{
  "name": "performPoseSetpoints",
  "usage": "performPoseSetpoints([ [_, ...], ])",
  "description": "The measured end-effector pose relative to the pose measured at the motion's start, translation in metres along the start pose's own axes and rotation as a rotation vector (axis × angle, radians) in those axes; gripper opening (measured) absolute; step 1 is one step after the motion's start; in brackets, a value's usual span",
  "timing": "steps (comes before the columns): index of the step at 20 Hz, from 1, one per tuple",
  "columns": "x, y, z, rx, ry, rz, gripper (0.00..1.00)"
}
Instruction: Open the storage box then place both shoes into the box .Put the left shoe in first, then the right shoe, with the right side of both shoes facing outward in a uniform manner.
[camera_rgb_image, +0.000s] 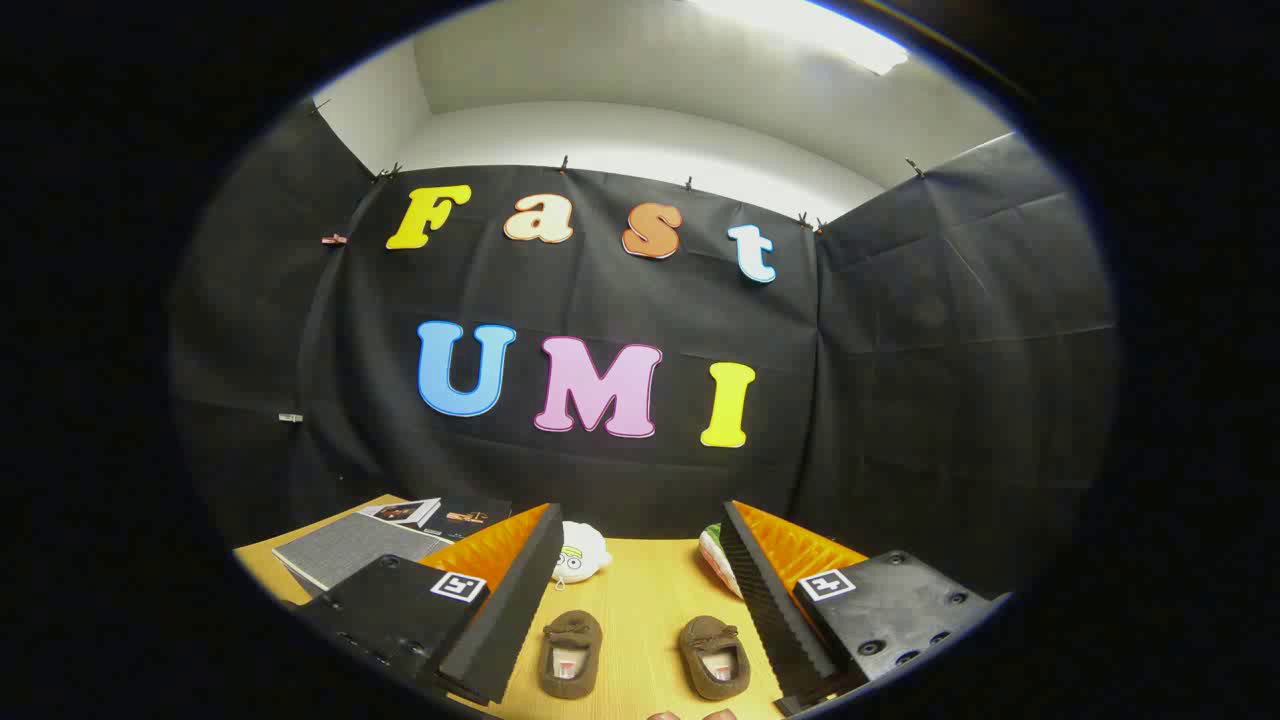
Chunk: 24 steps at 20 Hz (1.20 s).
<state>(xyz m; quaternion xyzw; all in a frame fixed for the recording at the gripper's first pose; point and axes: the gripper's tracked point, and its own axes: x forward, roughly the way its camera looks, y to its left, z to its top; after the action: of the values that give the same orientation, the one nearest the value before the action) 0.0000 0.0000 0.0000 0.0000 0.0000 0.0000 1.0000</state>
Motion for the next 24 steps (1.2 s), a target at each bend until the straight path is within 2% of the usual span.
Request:
performPoseSetpoints([
  [11, 0.020, 0.007, -0.012, -0.019, 0.033, 0.035, 0.97],
  [19, 0.034, 0.013, -0.027, 0.021, 0.080, 0.062, 0.97],
  [24, 0.043, 0.011, -0.039, 0.018, 0.121, 0.045, 0.97],
])
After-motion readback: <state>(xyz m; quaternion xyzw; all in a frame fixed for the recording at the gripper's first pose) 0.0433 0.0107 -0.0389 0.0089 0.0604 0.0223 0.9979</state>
